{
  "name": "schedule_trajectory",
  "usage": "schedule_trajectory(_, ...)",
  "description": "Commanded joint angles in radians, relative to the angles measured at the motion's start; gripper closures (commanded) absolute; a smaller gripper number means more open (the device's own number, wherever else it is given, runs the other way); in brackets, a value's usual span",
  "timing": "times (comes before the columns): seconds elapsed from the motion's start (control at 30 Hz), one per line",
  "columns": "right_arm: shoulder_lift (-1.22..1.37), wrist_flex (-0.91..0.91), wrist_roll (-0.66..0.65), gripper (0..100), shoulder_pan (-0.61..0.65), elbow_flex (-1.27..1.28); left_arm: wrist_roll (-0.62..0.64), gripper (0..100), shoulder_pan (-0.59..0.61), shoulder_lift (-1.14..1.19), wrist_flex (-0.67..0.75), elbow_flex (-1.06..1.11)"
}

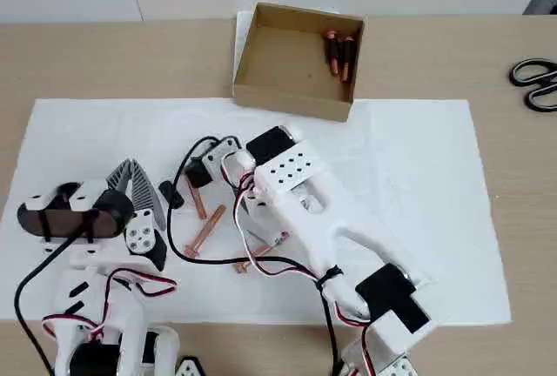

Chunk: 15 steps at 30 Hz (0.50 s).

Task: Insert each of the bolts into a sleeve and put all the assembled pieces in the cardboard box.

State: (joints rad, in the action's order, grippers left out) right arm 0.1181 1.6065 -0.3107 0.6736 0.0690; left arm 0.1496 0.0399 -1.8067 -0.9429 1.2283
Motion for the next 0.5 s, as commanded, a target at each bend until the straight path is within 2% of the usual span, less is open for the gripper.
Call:
schedule_trajectory(0.0,-0.051,-0.054,-0.009,75.7,0.004,-0.015,0.002,99,0.003,-0.009,0.000,-0.004)
schedule_trajectory(0.23,-0.050,-0.153,-0.071,75.7,0.002,-0.012,0.002,99,0.003,-0.009,0.000,-0.004)
schedule_trajectory(0.47,0.061,-0.156,-0.106,75.7,0.002,-0.015,0.002,99,0.003,-0.009,0.000,-0.004)
